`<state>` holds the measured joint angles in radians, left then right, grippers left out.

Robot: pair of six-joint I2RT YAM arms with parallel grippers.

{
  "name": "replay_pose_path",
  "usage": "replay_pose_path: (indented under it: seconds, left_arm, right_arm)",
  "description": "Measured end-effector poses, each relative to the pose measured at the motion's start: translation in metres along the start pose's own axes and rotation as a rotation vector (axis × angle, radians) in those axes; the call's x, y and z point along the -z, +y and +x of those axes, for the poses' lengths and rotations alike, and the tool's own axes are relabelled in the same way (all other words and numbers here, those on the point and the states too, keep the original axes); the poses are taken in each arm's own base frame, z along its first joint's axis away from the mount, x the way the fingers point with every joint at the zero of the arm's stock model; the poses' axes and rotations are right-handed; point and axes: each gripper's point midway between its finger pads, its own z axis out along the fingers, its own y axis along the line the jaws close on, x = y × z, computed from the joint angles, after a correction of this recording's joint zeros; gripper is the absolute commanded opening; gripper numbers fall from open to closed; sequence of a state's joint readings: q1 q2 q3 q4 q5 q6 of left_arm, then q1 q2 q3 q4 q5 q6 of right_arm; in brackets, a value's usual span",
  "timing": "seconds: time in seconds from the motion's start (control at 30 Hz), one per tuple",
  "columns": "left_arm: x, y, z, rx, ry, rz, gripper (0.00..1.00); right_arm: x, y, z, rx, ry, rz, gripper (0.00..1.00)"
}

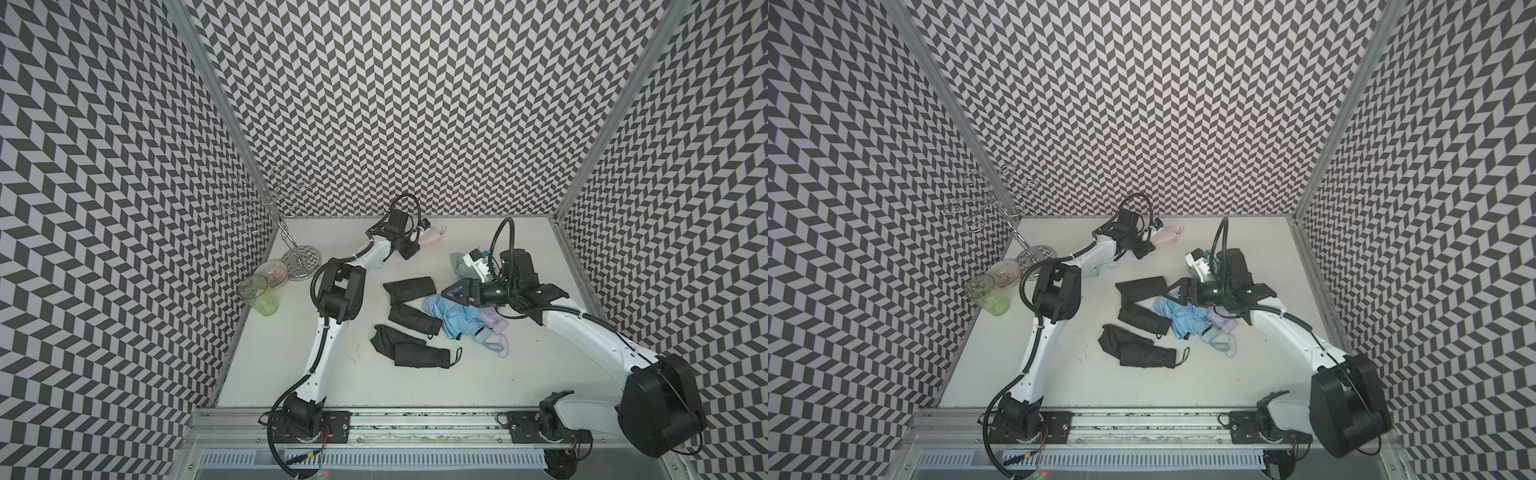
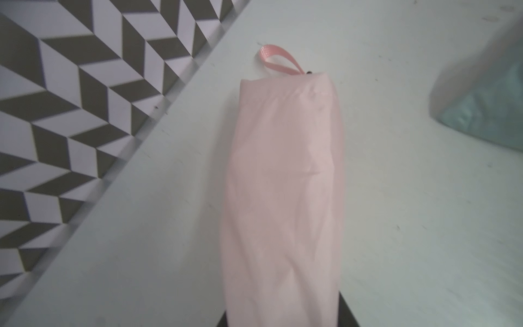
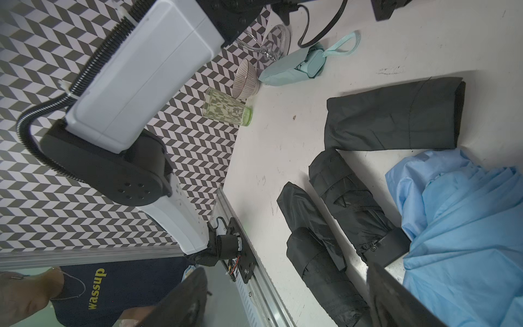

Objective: Take umbrellas out of sleeves
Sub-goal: Pick up the umbrella from the center of the board.

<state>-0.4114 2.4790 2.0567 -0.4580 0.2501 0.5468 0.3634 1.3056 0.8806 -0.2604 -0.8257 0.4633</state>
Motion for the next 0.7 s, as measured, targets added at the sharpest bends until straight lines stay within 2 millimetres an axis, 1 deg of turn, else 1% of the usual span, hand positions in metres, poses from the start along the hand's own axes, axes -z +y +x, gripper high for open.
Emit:
replay_pose_path:
  seconds: [0.03,0.1,0.17,0.2,0.23,0.27,0.47,0.6,0.67,0.7]
  left_arm:
    - [0.008,-0.008,0.007,0.014,0.016,0.021,0.36]
    - [0.021,-0.022,0.02,0.032,0.039,0.058,0.54]
    - [0.035,-0.038,0.038,0.052,0.077,0.094,0.67]
    - [0.04,-0.046,0.046,0.06,0.097,0.11,0.77]
    - [0.043,-0.053,0.053,0.067,0.116,0.124,0.97]
    - [0.044,-0.057,0.057,0.075,0.13,0.135,0.99]
    - [0.047,-0.06,0.053,0.08,0.144,0.146,0.99]
    - [0.046,-0.05,0.042,0.068,0.142,0.117,0.99]
    - [0.042,-0.049,0.041,0.06,0.152,0.105,0.99]
    - [0.039,-0.05,0.042,0.057,0.161,0.102,0.95]
  right_arm:
    - [0.0,0.0,-0.001,0.004,-0.003,-0.002,0.86]
    - [-0.001,0.0,-0.003,0.005,-0.007,-0.005,0.86]
    - [-0.002,0.0,-0.004,0.005,-0.01,-0.008,0.86]
    - [-0.002,0.001,-0.004,0.003,-0.01,-0.01,0.86]
    - [-0.002,0.001,-0.004,0.003,-0.011,-0.013,0.86]
    - [-0.002,0.001,-0.004,0.004,-0.013,-0.016,0.86]
    - [-0.004,-0.003,0.002,-0.01,-0.004,-0.021,0.86]
    - [-0.001,0.0,0.004,-0.002,-0.009,-0.024,0.86]
    - [0.001,0.003,0.003,0.008,-0.016,-0.028,0.86]
    - [0.002,0.004,0.003,0.012,-0.019,-0.03,0.86]
